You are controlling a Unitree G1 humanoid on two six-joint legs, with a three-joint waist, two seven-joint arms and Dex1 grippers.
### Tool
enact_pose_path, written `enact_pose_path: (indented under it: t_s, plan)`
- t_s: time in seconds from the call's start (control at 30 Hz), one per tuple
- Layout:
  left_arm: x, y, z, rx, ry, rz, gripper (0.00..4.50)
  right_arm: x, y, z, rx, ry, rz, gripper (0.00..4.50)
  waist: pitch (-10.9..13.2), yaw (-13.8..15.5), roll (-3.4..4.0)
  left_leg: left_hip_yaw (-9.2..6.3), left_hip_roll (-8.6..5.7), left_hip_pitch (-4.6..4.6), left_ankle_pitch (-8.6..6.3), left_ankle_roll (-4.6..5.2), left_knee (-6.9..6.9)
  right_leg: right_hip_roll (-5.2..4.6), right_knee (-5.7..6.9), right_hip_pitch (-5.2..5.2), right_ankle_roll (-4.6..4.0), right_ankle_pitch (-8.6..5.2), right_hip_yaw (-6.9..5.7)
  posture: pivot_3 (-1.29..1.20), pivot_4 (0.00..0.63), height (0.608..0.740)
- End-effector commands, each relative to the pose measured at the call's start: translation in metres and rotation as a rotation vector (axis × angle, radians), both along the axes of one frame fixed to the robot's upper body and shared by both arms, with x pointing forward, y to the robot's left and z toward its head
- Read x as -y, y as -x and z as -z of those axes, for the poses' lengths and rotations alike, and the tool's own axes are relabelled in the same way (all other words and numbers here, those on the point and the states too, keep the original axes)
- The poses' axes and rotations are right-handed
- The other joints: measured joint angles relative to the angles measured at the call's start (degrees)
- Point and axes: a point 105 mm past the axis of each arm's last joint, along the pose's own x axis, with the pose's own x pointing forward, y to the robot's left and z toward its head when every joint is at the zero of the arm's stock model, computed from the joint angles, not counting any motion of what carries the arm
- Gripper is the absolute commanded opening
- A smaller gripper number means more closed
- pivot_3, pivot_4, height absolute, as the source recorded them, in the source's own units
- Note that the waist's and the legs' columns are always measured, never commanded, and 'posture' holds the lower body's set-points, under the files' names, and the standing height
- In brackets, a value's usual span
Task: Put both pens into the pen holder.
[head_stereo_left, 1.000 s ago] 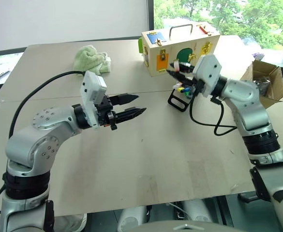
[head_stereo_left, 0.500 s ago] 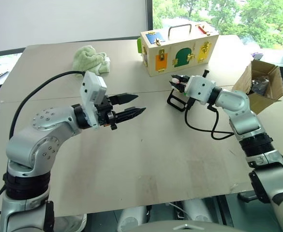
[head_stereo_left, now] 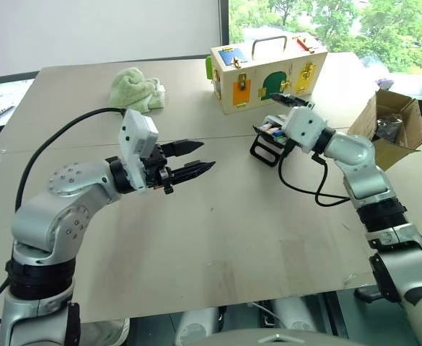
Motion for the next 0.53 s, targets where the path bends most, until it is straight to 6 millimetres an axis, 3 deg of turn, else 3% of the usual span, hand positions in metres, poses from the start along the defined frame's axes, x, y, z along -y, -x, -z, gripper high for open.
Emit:
enact_pose_path:
  t_s: [0.03,0.1,0.27,0.53]
  plan:
    - [-0.014,-0.001,0.016,0.031,-0.059,-0.066,2.65,0.015,0.029,0.008,-0.149,-0.059,-0.104,3.9,0.0,0.11,0.0,0.0,0.0,0.0,0.0,0.01,-0.01,-0.01,-0.02,0.0,0.0,0.0,0.0,0.0,0.15,0.74]
    - [-0.021,-0.001,0.022,0.059,-0.071,-0.121,2.65,0.024,0.041,0.021,-0.25,-0.069,-0.133,3.9,0.0,0.28,0.01,-0.01,0.01,-0.01,-0.05,0.08,-0.02,-0.05,-0.06,0.03,0.0,0.0,-0.01,0.0,0.15,0.74]
    - [-0.037,0.009,0.055,0.013,-0.094,-0.215,2.65,0.072,0.065,0.082,-0.646,-0.139,-0.1,3.9,-0.01,0.34,0.03,0.01,0.01,0.1,-0.15,0.25,0.0,-0.13,-0.06,0.15,-0.01,0.0,-0.02,0.0,0.15,0.74]
    - [-0.047,0.035,0.079,-0.049,-0.071,-0.241,2.65,0.111,0.083,0.118,-0.774,-0.126,-0.028,3.9,-0.04,0.11,0.09,0.02,0.04,0.16,-0.26,0.44,0.0,-0.15,0.04,0.16,-0.02,0.01,-0.03,0.0,0.15,0.74]
